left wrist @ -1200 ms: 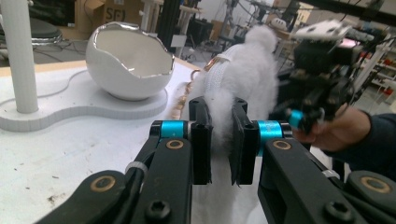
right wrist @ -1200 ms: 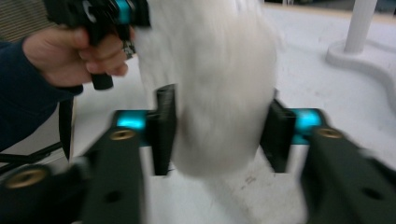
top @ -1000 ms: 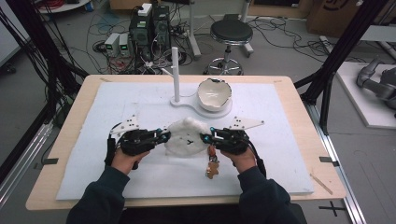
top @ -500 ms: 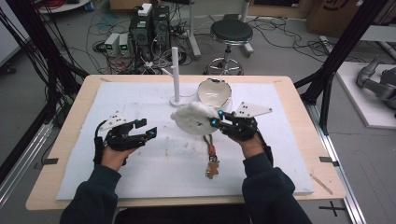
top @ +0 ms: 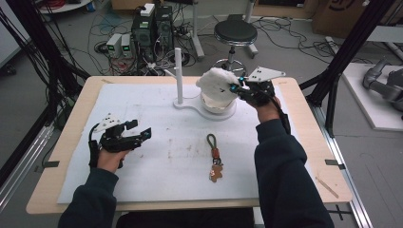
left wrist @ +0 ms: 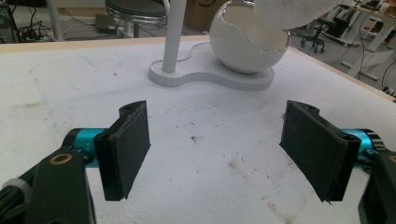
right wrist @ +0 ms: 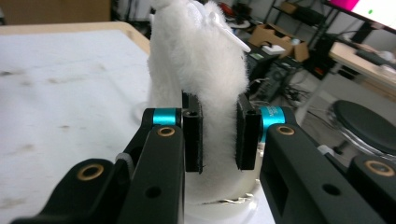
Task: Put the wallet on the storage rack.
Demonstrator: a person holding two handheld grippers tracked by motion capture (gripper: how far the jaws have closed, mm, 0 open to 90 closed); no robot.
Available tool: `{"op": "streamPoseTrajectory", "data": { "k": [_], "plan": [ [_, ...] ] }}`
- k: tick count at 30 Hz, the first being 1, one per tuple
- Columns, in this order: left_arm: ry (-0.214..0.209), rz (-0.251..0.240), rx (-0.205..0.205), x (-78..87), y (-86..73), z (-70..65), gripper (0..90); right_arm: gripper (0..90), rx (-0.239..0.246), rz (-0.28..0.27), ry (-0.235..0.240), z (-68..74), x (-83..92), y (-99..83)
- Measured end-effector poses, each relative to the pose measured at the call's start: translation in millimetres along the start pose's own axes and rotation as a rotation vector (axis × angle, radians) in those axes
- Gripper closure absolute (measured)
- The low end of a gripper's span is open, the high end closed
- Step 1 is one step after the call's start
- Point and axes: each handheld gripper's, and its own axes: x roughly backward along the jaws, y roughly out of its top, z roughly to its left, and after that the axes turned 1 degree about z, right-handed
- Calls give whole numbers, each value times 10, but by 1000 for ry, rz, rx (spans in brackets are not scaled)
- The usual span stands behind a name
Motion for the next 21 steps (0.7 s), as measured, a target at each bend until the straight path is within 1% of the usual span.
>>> {"op": "streamPoseTrajectory", "data": {
  "k": [1, 2, 3, 4, 5, 6, 8, 13, 16, 19, 20, 21],
  "plan": [
    [3, 0, 1, 1, 0, 6, 236, 777, 0, 0, 0, 0, 0, 0],
    [4, 0, 2, 0, -1, 10, 236, 777, 4, 15, -9, -40, -12, -3],
    [4, 0, 4, -4, -2, 16, 237, 777, 34, 39, -35, -104, -42, -9],
    [5, 1, 8, -9, -5, 17, 237, 777, 34, 39, -35, -104, -42, -9],
    [6, 3, 9, -15, -6, 19, 237, 777, 50, 58, -46, -146, -86, -22],
    [5, 4, 10, -22, -9, 22, 237, 777, 50, 58, -46, -146, -86, -22],
    [2, 8, 9, -33, -12, 24, 236, 777, 103, 86, -57, -164, -141, -39],
    [4, 10, 10, -33, -14, 27, 239, 776, 199, 151, -51, -123, -296, -95],
    [2, 12, 4, -32, -13, 24, 240, 776, 221, 165, -44, -88, -373, -106],
    [5, 17, 6, -37, -16, 19, 240, 776, 249, 206, -30, -37, -478, -140],
    [4, 19, 5, -37, -16, 21, 240, 776, 256, 226, -25, -8, -552, -182],
    [3, 20, 7, -37, -16, 22, 240, 776, 256, 226, -25, -8, -552, -182]
  ]
}}
